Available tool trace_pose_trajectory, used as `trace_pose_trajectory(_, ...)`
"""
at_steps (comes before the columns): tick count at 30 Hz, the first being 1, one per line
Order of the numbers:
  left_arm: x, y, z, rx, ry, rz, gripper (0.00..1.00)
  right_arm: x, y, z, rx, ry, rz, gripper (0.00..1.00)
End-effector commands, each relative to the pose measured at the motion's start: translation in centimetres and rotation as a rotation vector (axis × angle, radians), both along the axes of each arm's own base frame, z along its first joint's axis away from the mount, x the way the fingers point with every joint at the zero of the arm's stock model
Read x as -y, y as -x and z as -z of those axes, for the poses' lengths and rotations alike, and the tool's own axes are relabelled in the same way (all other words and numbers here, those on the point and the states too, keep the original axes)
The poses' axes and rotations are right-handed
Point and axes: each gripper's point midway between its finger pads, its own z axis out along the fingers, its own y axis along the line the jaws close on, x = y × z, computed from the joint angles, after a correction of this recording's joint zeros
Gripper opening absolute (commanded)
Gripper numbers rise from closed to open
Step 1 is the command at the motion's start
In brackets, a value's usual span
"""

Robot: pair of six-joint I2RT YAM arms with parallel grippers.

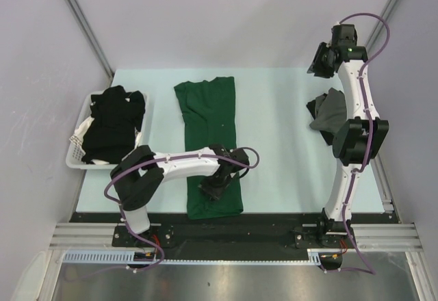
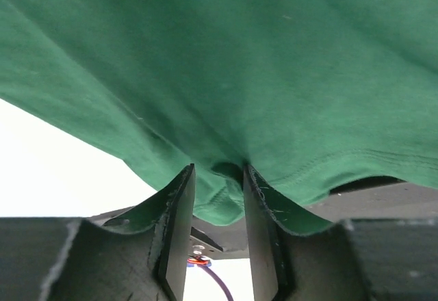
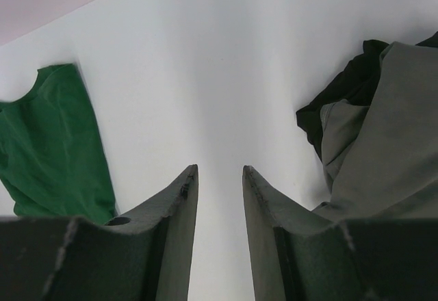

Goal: Fold and stack the t-shirts

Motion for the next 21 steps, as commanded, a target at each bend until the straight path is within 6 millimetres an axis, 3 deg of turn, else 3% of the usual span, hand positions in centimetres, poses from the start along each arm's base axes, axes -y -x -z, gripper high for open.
trace_pose_trajectory(1,-1.6,-0.9,-0.9,0.034,-0.027,-0.028,0.4,0.0,-0.5,-1.5,0.041,-0.01,-0.008,0.38)
trace_pose_trajectory(9,-3.3,-0.2,-0.4,0.002,-0.065,-0.054,0.41,-1.1,-0.9,-0.5,0.028,-0.037,-0.032,0.38)
trace_pose_trajectory(15,-0.3,-1.7,-3.8,0.065,0.08,-0.06,0.46,-3.0,-2.4,-0.2,0.056,-0.068,-0.073,0.39)
trace_pose_trajectory(16,0.4,-2.1,-4.5,0.081,0.118,-0.064,0.49,-4.6,-2.7,0.5,0.05,-0.073,-0.102,0.4)
trace_pose_trajectory(21,2.6,-4.2,-7.7,0.156,0.258,-0.106,0.51,-8.5,-5.4,0.9,0.134,-0.106,-0.194,0.39)
